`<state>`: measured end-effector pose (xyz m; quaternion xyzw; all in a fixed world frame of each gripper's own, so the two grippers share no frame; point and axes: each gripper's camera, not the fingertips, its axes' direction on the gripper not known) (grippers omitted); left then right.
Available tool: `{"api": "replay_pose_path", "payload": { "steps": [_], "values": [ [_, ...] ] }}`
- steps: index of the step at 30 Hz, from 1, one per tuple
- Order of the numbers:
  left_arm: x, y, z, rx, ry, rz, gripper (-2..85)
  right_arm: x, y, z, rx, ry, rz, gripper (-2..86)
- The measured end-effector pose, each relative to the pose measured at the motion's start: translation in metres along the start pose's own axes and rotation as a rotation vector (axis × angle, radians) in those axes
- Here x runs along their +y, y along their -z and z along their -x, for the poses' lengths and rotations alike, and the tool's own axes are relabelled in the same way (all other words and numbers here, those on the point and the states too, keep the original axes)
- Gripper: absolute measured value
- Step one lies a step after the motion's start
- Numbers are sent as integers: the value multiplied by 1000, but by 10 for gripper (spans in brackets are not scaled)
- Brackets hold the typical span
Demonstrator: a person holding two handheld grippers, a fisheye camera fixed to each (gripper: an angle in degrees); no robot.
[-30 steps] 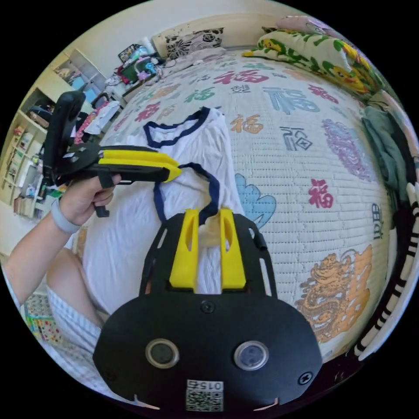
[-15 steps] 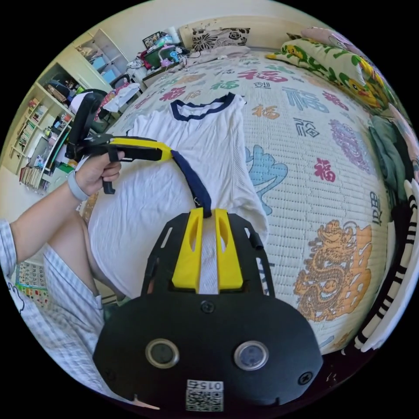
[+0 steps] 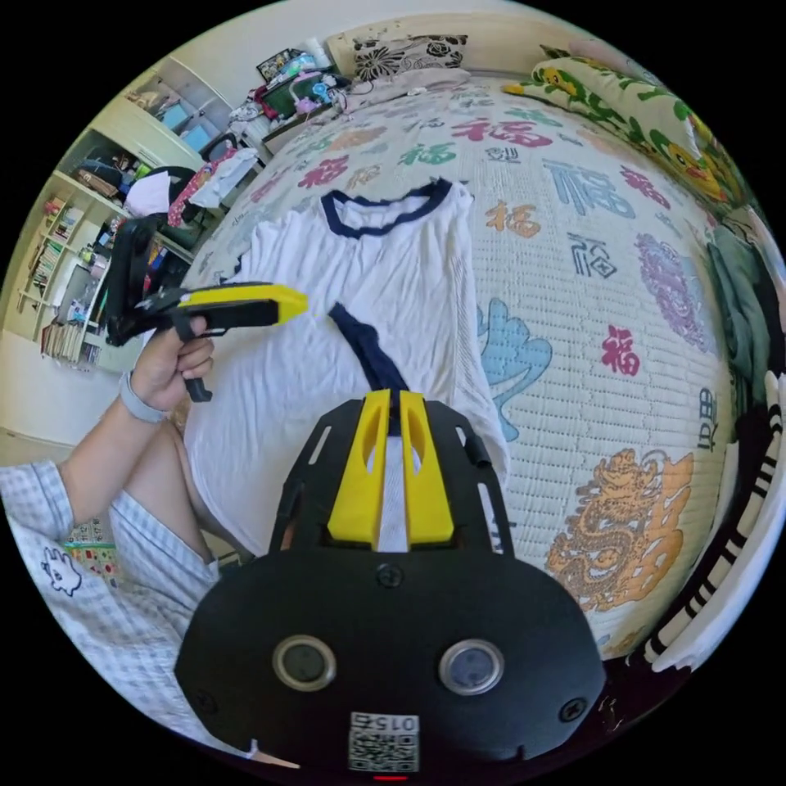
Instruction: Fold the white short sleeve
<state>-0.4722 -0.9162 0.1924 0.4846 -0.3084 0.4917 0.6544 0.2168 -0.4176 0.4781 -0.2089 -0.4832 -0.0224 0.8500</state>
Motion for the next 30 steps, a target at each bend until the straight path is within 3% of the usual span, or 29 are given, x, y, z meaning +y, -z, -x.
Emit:
{"api": "replay_pose_path", "payload": {
  "steps": [6, 10, 15, 20, 24, 30],
  "values": [
    [69, 143, 106, -279, 466, -277, 92, -122, -5, 69, -93, 180, -50, 55],
    [94, 149, 165, -111, 656, -284, 99, -225, -55, 139, -173, 255, 21, 68],
    [84, 157, 179, -163, 668, -285, 87, -308, -130, 209, -108, 315, 176, 79],
    [86, 160, 191, -117, 720, -276, 20, -346, -202, 231, 139, 317, 368, 67],
    [91, 178, 193, -95, 762, -342, 3, -358, -208, 231, 186, 338, 346, -3],
    [74, 202, 167, -156, 653, -356, 1, -356, -148, 201, -29, 307, 164, -9]
  ]
}}
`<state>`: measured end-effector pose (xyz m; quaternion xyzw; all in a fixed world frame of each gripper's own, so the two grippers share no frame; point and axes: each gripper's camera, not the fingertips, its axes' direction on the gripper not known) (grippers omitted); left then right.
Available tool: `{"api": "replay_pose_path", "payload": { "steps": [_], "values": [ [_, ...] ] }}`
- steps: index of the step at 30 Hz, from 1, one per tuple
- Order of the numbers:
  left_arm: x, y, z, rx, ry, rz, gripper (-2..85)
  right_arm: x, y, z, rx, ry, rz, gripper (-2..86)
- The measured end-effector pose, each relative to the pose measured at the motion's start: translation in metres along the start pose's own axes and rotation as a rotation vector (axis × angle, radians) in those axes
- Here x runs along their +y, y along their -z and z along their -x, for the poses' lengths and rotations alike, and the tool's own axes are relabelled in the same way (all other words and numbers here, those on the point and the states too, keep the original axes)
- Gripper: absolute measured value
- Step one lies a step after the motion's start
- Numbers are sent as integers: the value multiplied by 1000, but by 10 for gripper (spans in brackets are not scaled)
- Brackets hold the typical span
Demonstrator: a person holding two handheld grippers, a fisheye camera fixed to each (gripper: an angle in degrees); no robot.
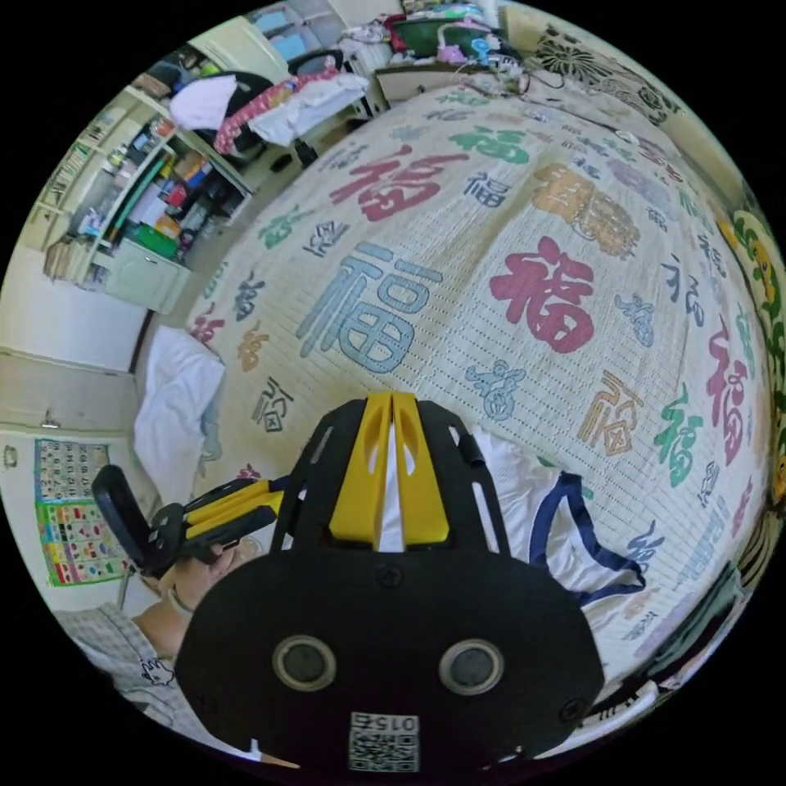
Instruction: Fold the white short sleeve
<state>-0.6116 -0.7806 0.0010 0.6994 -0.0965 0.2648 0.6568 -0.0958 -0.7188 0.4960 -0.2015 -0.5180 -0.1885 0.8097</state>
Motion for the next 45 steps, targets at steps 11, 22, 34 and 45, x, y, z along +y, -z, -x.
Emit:
{"api": "replay_pose_path", "payload": {
  "steps": [11, 22, 34, 45],
  "values": [
    [17, -14, -103, -10, -474, 198, 19, 105, 63, -76, -110, -140, -171, -5],
    [15, -56, -147, 200, -467, 317, 76, 168, 71, -112, -72, -142, -167, 36],
    [0, -86, -202, 15, -581, 322, 97, 201, 101, -145, -57, -95, -151, 61],
    [-83, -212, -306, -134, -769, 494, 101, 226, 120, -240, 39, -240, -30, 87]
  ]
}}
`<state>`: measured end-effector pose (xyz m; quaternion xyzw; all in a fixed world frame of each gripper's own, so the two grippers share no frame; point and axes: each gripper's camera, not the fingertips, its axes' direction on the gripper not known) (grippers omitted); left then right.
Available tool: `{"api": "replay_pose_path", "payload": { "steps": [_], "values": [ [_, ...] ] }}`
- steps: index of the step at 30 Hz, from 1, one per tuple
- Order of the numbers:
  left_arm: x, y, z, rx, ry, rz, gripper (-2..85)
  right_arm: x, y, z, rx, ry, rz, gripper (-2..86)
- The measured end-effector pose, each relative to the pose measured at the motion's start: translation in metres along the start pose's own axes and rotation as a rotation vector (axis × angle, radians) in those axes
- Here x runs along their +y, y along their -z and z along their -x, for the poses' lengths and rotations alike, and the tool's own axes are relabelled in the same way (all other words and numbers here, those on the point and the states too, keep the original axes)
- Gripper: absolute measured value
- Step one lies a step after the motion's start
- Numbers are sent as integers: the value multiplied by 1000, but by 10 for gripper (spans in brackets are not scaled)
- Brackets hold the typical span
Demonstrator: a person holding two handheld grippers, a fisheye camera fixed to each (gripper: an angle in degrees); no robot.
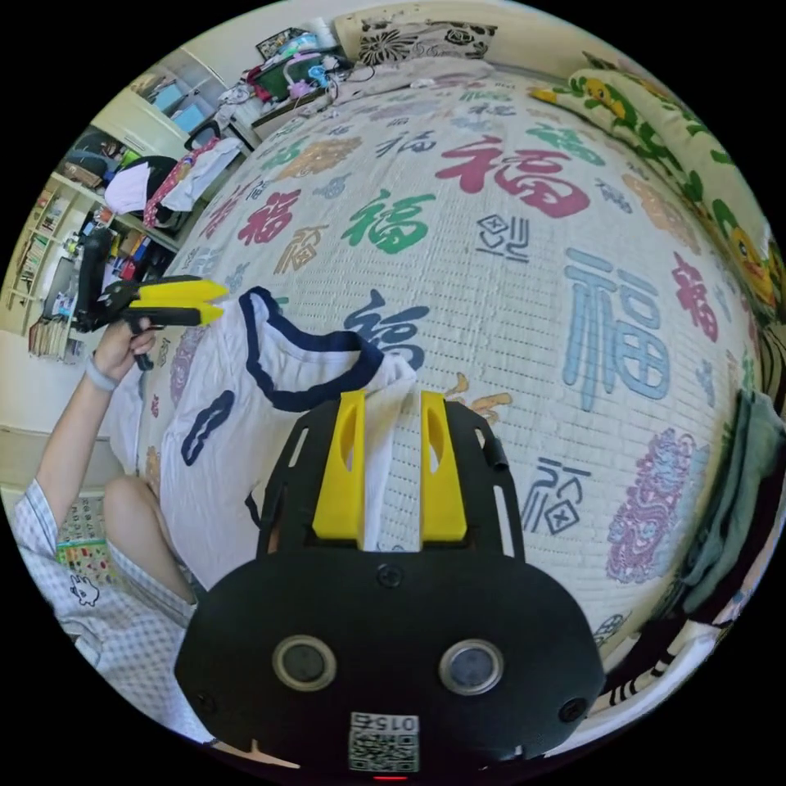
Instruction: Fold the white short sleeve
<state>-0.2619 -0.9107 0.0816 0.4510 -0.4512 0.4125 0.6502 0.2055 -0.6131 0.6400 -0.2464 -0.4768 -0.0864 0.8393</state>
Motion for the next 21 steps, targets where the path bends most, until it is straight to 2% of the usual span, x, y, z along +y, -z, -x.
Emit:
{"api": "replay_pose_path", "payload": {
  "steps": [1, 4, 6, 9, 13, 17, 21],
  "values": [
    [-7, -13, -8, -36, -15, 60, 88, 0, -4, 1, -11, -1, 14, 73],
    [-13, -23, -39, -145, -114, 91, 41, 6, -3, 5, 36, 45, 29, 27],
    [-20, -22, -49, -150, -132, 119, 22, 8, 4, 2, 51, 37, 28, 13],
    [-32, -1, -59, -229, -110, 58, 11, 13, 27, -10, 99, -5, -28, 2],
    [-50, 43, -69, -201, -45, -81, 5, 15, 60, -24, 99, -84, -99, -4],
    [-54, 56, -90, -238, -53, -106, 4, 22, 72, -19, 158, -85, -124, -6],
    [-27, 47, -117, -258, -102, -60, 4, 52, 55, -4, 151, -57, -82, -6]
  ]
}}
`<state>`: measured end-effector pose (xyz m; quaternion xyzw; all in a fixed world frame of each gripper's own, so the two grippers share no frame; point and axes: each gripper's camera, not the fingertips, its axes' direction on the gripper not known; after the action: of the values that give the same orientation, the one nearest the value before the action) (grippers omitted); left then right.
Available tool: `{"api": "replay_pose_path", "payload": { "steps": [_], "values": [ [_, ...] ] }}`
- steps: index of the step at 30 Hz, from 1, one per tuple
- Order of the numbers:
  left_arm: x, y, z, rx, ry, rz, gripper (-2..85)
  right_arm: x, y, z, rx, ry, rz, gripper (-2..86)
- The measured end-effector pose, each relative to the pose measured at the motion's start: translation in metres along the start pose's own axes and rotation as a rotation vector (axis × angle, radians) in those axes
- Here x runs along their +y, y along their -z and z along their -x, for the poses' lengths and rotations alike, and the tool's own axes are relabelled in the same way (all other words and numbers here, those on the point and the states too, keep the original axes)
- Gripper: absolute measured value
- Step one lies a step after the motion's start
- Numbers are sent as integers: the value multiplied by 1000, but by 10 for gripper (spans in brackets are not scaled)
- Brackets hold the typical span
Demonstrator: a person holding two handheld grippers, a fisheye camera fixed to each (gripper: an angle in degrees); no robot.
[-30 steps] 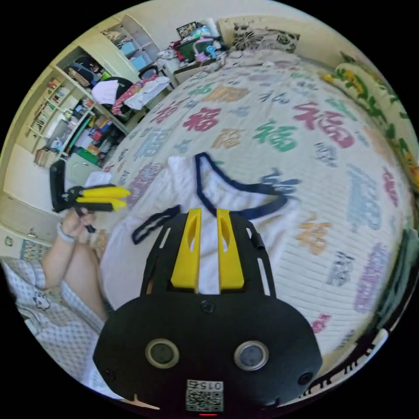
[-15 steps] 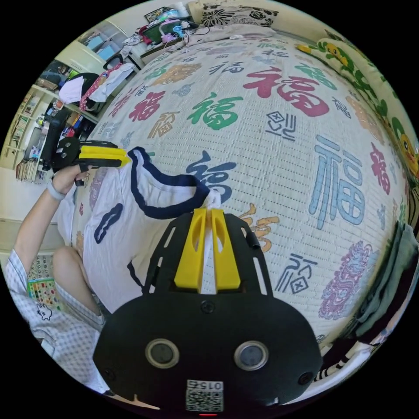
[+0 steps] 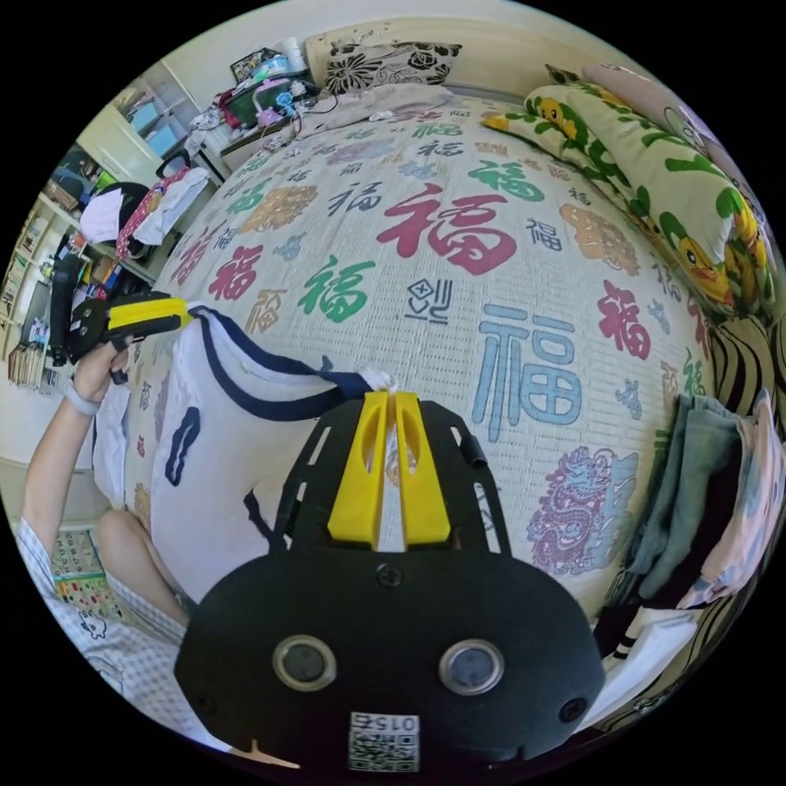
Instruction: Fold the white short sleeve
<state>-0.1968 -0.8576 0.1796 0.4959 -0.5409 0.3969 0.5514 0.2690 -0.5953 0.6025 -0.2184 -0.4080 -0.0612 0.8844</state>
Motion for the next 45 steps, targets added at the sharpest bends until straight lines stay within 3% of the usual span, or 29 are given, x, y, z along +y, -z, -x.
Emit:
{"api": "replay_pose_path", "payload": {
  "steps": [8, 14, 22, 32, 34, 38, 42, 45],
  "values": [
    [91, 74, -57, 75, -27, -135, 6, 100, 36, 33, -174, 70, -103, -5],
    [207, 157, -143, 125, -207, -175, 6, 235, 71, 82, -281, 231, -116, -4],
    [346, 169, -285, 128, -532, 54, 7, 397, -4, 172, -206, 464, 149, -1],
    [394, 146, -335, 1, -641, 253, 40, 423, -97, 237, 20, 621, 369, 31],
    [398, 139, -329, -8, -610, 325, 55, 420, -121, 239, -14, 592, 507, 44],
    [396, 160, -302, 15, -416, 289, 58, 411, -122, 238, -40, 523, 466, 45],
    [389, 182, -271, 277, -127, 124, 62, 384, -133, 237, -173, 421, 375, 35],
    [386, 157, -269, 296, -67, 219, 63, 369, -173, 248, -180, 431, 499, 32]
  ]
}}
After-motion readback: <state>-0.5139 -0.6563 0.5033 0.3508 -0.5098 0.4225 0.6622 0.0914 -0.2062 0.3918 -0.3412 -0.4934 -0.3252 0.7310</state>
